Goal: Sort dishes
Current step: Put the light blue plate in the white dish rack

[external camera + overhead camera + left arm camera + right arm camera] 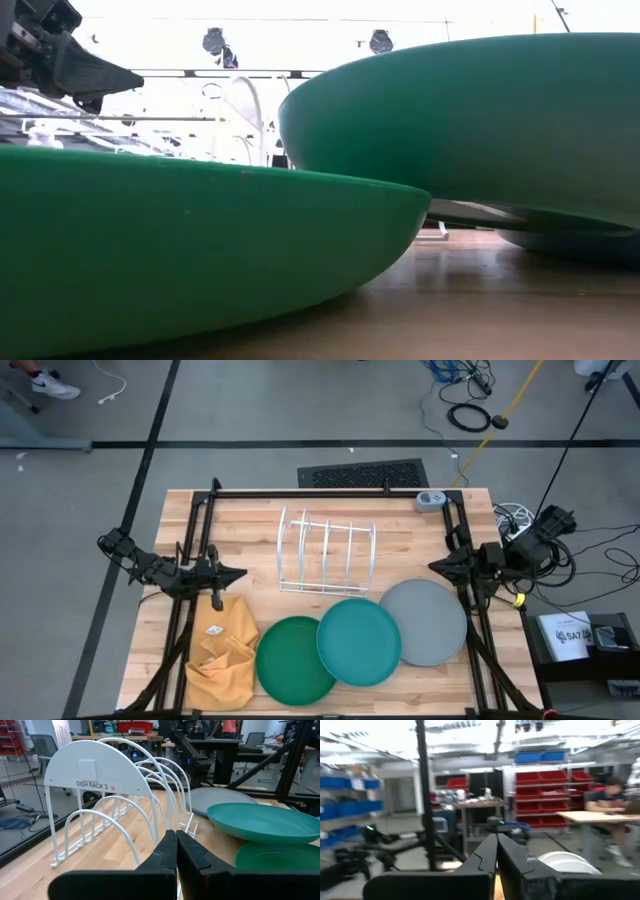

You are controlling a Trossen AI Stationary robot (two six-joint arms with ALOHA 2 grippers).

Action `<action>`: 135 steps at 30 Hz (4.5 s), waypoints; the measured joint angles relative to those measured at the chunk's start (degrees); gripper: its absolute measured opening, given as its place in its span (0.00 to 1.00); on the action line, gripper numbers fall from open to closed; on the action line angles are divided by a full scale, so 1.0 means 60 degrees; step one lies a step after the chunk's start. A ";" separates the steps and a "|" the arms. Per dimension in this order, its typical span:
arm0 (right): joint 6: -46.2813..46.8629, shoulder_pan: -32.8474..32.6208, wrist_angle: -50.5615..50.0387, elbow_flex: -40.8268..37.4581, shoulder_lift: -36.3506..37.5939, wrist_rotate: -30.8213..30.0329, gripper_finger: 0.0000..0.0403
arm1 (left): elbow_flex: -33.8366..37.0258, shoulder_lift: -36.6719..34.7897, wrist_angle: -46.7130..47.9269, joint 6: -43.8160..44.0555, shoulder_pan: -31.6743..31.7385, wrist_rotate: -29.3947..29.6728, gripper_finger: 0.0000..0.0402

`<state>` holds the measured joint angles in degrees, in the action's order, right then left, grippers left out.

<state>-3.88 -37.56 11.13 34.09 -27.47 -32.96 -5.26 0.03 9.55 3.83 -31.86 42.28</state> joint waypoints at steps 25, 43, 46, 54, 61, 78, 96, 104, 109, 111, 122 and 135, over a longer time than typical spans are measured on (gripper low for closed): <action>0.3718 0.0353 0.0267 -0.0022 -0.6834 -0.2543 0.02 | -0.0004 0.0000 -0.3815 -0.1699 0.0000 0.0091 0.00; 0.5070 0.1513 -0.2924 0.2162 -0.8642 -0.0014 0.02 | -0.0004 0.0015 -0.3426 -0.1692 0.0004 0.0405 0.00; 0.5381 0.1599 -0.4177 0.2616 -0.8642 0.0000 0.02 | -0.0004 0.0077 -0.3433 -0.1522 0.0004 -0.0486 0.00; 0.7580 0.1705 -0.6681 0.2983 -0.8646 0.1096 0.18 | -0.0004 0.0957 -0.3562 -0.0678 0.0000 -0.1592 0.06; 0.7299 0.1914 -0.7194 0.2872 -0.8642 0.1337 0.49 | -0.0004 0.2248 -0.5061 -0.0439 0.0000 -0.2050 0.32; 0.7315 0.2820 -0.5349 0.1022 -0.8642 0.2765 0.61 | -0.0559 0.5189 -0.8034 -0.0435 0.0000 -0.3603 0.54; 0.6979 0.3147 -0.3437 -0.0150 -0.8642 0.3434 0.52 | -0.1615 0.7253 -0.8009 -0.0849 0.0007 -0.3854 0.54; 0.6647 0.3140 -0.2980 -0.0182 -0.8642 0.3486 0.33 | -0.1830 0.7682 -0.8017 -0.1039 0.0188 -0.3850 0.54; 0.6604 0.3140 -0.2972 -0.0182 -0.8642 0.3484 0.13 | -0.1832 0.7830 -0.8023 -0.1015 0.0395 -0.3843 0.54; 0.6659 0.3140 -0.2892 -0.0178 -0.8627 0.3495 0.06 | -0.1832 0.7858 -0.8011 -0.1011 0.0459 -0.3839 0.54; 0.6293 0.3136 -0.2377 -0.0121 -0.8617 0.3007 0.01 | -0.1832 0.7854 -0.8023 -0.0988 0.0565 -0.3813 0.54; 0.4370 0.3140 -0.2635 0.1356 -0.8653 0.2281 0.00 | -0.1832 0.7850 -0.8020 -0.0996 0.0566 -0.3778 0.54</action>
<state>22.34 -18.72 -4.68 42.22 -79.40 -19.28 -16.25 47.13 -38.57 -2.15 -28.46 19.62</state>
